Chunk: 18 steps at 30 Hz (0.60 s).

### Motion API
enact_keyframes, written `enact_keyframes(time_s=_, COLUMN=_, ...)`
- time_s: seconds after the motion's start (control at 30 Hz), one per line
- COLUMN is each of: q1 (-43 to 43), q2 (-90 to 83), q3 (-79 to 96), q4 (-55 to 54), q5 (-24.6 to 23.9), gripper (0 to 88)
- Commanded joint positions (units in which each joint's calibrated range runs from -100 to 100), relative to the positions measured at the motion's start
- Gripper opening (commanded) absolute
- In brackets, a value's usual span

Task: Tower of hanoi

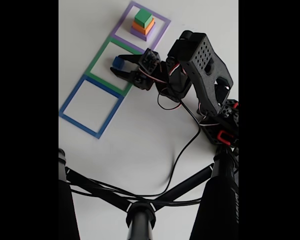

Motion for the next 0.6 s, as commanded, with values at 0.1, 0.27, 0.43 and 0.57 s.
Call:
enact_keyframes(time_s=0.1, q1=0.4, q2=-2.4, q3=0.0, q4=-1.6, q5=0.0, gripper=22.3)
enact_keyframes(time_s=0.27, q1=1.7, q2=-11.4, q3=4.1, q4=4.1, q5=0.0, gripper=23.3)
enact_keyframes(time_s=0.43, q1=2.9, q2=-30.1, q3=9.1, q4=19.0, q5=0.0, gripper=22.9)
enact_keyframes(time_s=0.57, q1=4.5, q2=-48.5, q3=11.4, q4=36.5, q5=0.0, gripper=18.8)
